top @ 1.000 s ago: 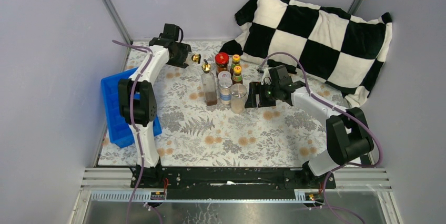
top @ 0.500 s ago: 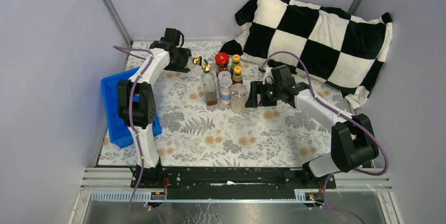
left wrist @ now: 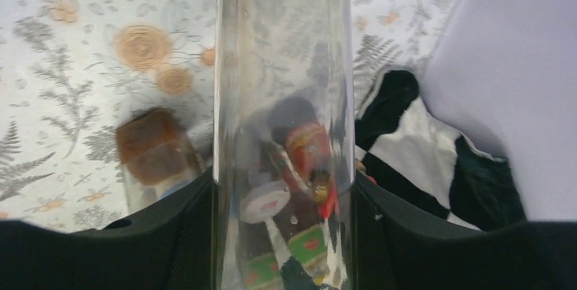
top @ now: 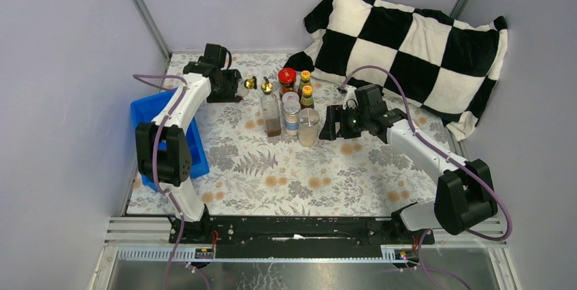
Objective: Organize the condiment bottles
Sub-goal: Pick up the bottle from the center of the board, then place the bottle at the center of the board.
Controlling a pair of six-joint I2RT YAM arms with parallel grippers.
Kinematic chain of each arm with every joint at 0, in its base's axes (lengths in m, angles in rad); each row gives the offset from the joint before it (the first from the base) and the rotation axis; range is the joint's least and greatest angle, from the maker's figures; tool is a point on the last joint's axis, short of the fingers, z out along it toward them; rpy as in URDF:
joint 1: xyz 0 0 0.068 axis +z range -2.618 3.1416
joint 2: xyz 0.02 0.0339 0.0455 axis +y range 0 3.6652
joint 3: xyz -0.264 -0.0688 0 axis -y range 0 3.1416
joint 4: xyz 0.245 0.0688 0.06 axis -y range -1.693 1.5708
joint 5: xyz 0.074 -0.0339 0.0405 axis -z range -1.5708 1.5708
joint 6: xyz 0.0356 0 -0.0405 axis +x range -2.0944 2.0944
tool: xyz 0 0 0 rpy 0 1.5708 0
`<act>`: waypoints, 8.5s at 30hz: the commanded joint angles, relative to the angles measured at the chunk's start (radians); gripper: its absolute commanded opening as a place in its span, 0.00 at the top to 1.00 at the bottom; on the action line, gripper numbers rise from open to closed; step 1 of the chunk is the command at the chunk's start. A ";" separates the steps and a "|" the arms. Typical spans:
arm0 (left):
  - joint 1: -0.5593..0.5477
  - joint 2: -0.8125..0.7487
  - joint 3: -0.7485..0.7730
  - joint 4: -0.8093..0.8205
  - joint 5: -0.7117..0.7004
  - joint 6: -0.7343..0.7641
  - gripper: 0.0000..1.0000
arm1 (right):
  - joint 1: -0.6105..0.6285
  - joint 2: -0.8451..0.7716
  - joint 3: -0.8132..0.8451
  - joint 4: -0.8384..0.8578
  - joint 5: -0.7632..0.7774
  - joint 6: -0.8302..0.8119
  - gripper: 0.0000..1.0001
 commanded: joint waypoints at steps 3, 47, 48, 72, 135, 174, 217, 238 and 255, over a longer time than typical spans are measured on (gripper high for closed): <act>0.004 -0.105 -0.154 0.069 0.059 -0.094 1.00 | 0.014 -0.072 -0.001 -0.046 0.018 -0.005 0.19; 0.118 -0.366 -0.658 0.601 0.354 -0.418 1.00 | 0.161 -0.022 0.049 -0.071 0.122 0.034 0.21; 0.118 -0.372 -0.659 0.607 0.355 -0.428 1.00 | 0.166 -0.019 0.054 -0.073 0.123 0.034 0.20; 0.121 -0.373 -0.756 0.757 0.375 -0.570 0.91 | 0.232 0.029 0.104 -0.104 0.172 0.029 0.20; 0.128 -0.666 -0.769 0.311 0.643 -0.255 0.99 | 0.494 0.172 0.086 1.075 0.022 -0.358 0.23; 0.008 -0.458 -0.706 0.412 0.634 -0.205 0.99 | 0.497 0.405 0.281 1.077 -0.120 -0.293 0.36; 0.058 -0.247 -0.607 0.350 0.645 0.011 0.05 | 0.484 0.443 0.360 0.880 0.014 -0.354 0.81; 0.173 -0.076 -0.292 0.033 0.555 0.238 0.05 | 0.461 0.427 0.314 0.879 0.006 -0.364 0.77; 0.194 -0.144 -0.310 0.005 0.560 0.271 0.05 | 0.454 0.488 0.410 0.852 -0.023 -0.350 0.75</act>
